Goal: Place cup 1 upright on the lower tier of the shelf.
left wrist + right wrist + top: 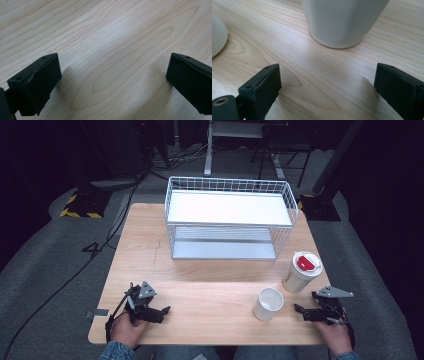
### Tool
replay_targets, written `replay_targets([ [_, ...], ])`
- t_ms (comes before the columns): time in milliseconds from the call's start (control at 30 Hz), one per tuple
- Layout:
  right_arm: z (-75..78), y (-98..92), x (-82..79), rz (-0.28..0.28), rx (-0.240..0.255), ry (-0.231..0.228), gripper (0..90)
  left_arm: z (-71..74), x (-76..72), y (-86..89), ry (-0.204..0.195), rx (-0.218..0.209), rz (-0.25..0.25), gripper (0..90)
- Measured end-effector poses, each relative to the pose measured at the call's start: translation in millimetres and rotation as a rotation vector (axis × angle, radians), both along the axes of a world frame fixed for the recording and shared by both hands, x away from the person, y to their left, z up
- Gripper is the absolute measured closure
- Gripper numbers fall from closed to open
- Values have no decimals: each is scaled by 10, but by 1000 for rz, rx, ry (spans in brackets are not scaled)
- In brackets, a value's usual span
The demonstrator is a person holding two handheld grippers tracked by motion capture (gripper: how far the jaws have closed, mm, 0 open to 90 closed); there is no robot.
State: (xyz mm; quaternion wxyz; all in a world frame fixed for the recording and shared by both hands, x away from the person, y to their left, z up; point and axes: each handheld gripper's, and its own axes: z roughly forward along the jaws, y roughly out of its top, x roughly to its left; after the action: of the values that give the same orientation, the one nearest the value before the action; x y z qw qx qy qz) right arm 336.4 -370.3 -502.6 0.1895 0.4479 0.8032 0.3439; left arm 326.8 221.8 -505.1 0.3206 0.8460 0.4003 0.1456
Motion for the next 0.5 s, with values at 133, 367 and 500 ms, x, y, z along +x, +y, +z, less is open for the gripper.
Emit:
replay_targets([
  [133, 43, -22, -58, -17, 5, -11, 77, -6, 0, -10, 3, -11, 9, 4],
  [367, 127, 8, -199, -26, 27, -28, 77, -2, 1, -12, 2, -5, 4, 7],
  [500, 199, 74, -315, -20, 31, -47, 77, -2, 5, -13, 2, -6, 2, 6],
])
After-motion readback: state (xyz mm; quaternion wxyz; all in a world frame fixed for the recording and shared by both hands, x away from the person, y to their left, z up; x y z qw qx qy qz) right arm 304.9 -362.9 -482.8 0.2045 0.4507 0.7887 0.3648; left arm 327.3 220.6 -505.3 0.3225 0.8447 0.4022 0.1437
